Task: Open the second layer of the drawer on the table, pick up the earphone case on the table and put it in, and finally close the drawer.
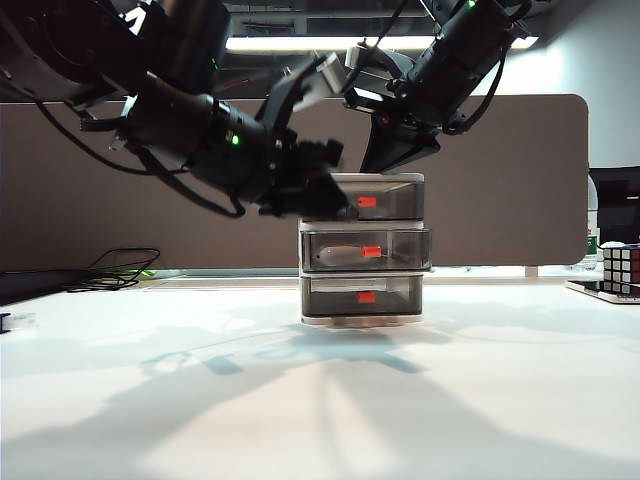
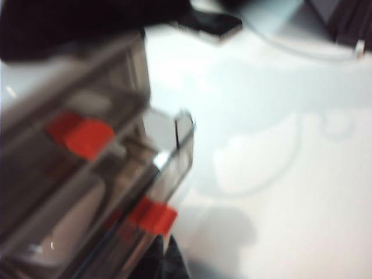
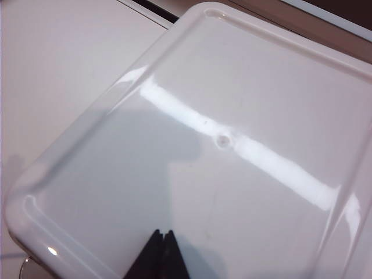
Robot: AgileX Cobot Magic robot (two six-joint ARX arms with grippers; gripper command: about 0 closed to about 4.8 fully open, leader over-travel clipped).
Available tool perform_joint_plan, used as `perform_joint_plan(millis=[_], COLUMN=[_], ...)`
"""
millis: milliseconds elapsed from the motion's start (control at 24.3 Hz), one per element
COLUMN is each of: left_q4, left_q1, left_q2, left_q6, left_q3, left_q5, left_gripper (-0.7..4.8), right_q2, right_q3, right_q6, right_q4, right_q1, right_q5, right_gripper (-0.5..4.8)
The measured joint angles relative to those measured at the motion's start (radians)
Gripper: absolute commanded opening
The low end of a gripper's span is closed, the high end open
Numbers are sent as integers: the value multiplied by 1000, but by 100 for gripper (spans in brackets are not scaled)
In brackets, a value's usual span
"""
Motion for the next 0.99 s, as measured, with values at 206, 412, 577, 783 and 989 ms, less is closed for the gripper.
perform_joint_plan(millis=[206,412,577,783,989], left_q4=[-10,-1,47,144,209], left_q1=[22,41,36,43,45], left_q2=[40,93,132,149,159], left_q6=[26,27,27,10,10], left_q3=[5,9,9,9,9], left_q5=[-4,-26,-43,-62,-115], left_gripper=[-5,-5,-5,-5,-5], right_q2=[0,0,0,0,0], right_q3=[0,0,0,0,0], right_q6=[0,0,0,0,0], right_q4=[-1,-1,0,0,0], right_q1=[0,0,0,0,0], right_q5=[0,0,1,2,2], right_gripper=[-2,-2,-2,-2,-2])
